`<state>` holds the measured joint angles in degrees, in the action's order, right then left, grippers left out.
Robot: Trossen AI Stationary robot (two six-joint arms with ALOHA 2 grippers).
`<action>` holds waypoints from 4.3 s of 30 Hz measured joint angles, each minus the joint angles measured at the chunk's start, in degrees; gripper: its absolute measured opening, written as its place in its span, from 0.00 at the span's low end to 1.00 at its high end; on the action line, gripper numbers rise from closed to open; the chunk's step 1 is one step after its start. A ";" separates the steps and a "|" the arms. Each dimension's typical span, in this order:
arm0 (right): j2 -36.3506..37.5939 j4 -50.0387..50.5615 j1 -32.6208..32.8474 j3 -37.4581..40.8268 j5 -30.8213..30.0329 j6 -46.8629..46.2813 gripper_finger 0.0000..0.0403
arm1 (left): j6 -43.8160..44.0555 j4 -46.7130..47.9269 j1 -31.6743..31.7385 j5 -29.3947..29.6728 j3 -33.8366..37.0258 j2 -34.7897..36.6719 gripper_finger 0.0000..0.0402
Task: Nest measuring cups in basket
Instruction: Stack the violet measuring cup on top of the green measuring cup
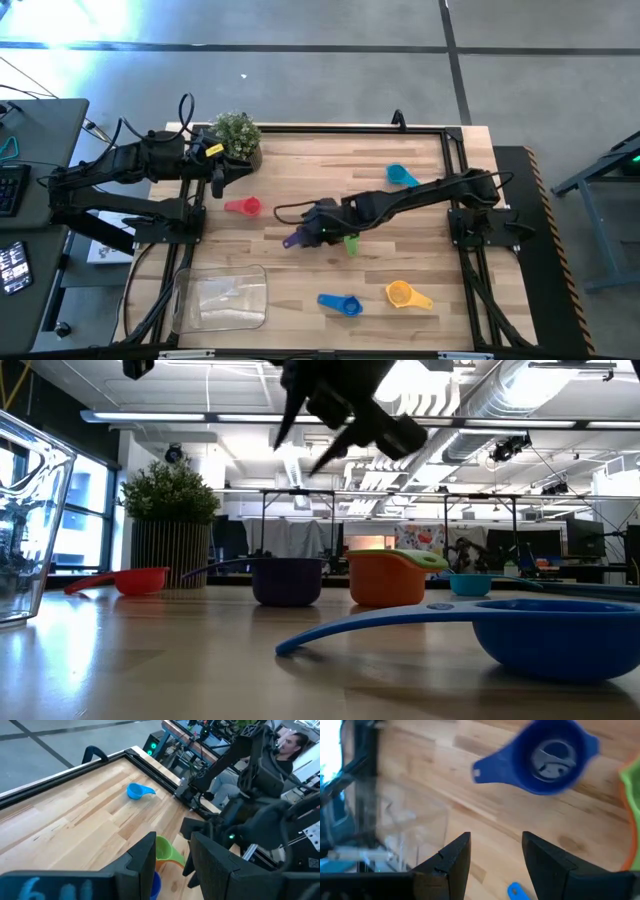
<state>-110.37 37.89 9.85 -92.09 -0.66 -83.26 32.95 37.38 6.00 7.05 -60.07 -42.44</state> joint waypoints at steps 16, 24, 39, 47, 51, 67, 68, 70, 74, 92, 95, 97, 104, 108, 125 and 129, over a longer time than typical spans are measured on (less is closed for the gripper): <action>-1.30 -2.45 2.90 3.94 -14.54 -23.18 0.42 | -0.15 0.07 0.00 0.00 0.00 0.00 0.29; -5.34 -6.89 3.23 3.93 -15.24 -26.31 0.42 | -0.17 0.18 -0.02 -0.04 0.00 -0.02 0.29; -7.42 -5.40 3.32 3.86 -14.08 -30.82 0.42 | -0.20 0.44 -0.04 -0.04 0.00 -0.04 0.29; -8.49 -4.04 3.19 3.88 -14.78 -33.00 0.42 | -3.06 0.53 -0.04 -0.07 0.00 -0.03 0.29; -9.15 -4.16 3.17 3.88 -15.37 -34.56 0.42 | -3.17 0.53 -0.04 -0.06 0.00 -0.04 0.29; -9.42 -2.52 0.71 3.88 -15.49 -35.16 0.42 | -3.21 0.53 -0.04 -0.52 0.00 -0.04 0.29; -9.42 -2.52 0.63 3.88 -15.19 -35.10 0.42 | -3.21 0.53 -0.04 -0.50 0.00 -0.02 0.29; -9.42 -2.54 0.63 3.88 -14.68 -35.02 0.42 | -3.76 0.53 -0.04 -0.51 0.00 -0.03 0.29; -9.42 -2.54 0.65 3.88 -14.35 -35.02 0.36 | -5.61 0.53 -0.04 -0.50 0.00 -0.04 0.29; -9.42 -2.49 0.65 3.88 -14.35 -31.59 0.01 | -5.62 0.53 -0.04 -0.50 0.00 -0.02 0.29; -9.42 -2.28 0.65 3.88 -14.16 -31.38 0.01 | -5.64 0.53 -0.04 -0.50 0.00 -0.02 0.29; -9.42 -2.33 0.65 3.88 -14.15 -30.26 0.01 | -5.63 0.53 -0.04 -0.50 0.00 -0.02 0.29; -9.33 -1.89 0.21 1.06 -13.47 -21.49 0.00 | -5.62 0.53 -0.04 -0.50 0.00 -0.02 0.29; -9.33 0.84 -0.66 -2.27 -12.34 -13.96 0.00 | -5.60 0.53 -0.04 -0.54 0.00 -0.02 0.29; -9.09 21.78 -6.65 -20.39 -4.79 21.45 0.00 | -5.57 0.53 -0.03 -4.96 0.00 -0.02 0.29; -9.09 33.48 -7.71 -26.54 -6.20 27.76 0.00 | -5.56 0.52 -0.02 -4.95 0.00 -0.02 0.29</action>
<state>-119.46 71.37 2.14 -118.63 -6.86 -55.49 27.39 37.90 5.98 2.10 -60.07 -42.46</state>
